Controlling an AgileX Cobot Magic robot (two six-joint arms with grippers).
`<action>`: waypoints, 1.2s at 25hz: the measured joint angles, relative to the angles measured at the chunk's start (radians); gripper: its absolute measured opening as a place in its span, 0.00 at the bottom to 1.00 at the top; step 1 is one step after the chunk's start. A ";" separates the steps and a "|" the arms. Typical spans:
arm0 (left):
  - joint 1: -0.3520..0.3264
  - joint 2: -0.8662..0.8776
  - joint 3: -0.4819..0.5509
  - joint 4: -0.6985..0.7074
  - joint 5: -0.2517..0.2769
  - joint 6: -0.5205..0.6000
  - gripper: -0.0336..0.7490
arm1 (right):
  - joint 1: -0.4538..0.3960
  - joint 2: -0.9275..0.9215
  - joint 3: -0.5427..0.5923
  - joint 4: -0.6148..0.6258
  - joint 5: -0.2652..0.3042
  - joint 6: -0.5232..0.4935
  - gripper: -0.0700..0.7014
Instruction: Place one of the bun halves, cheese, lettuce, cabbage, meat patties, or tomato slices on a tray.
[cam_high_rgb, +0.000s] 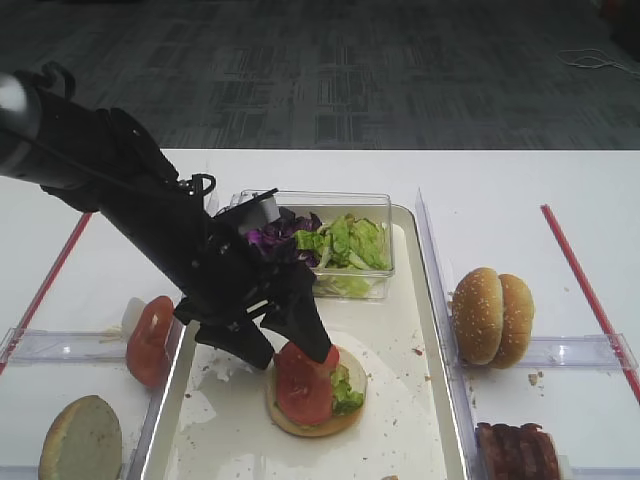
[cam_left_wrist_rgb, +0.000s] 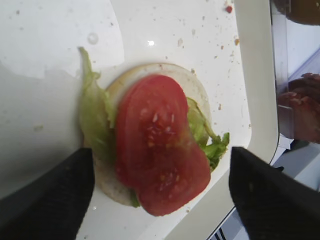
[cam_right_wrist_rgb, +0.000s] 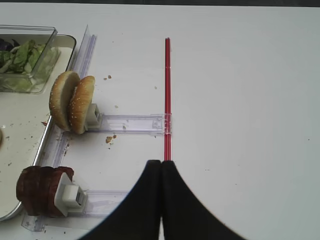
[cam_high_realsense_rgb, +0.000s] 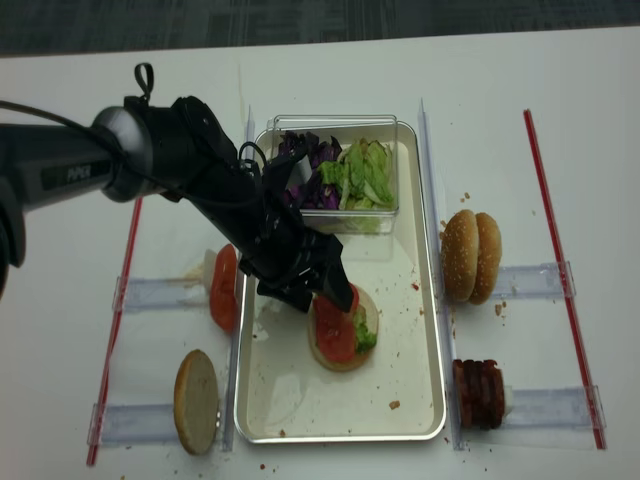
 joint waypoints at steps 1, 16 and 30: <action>0.000 -0.002 0.000 0.000 0.000 0.000 0.74 | 0.000 0.000 0.000 0.000 0.000 0.000 0.13; 0.000 -0.217 -0.002 0.002 0.002 -0.004 0.74 | 0.000 0.000 0.000 0.000 0.000 0.002 0.13; 0.000 -0.400 -0.002 0.009 0.017 -0.026 0.74 | 0.000 0.000 0.000 0.000 0.000 0.002 0.13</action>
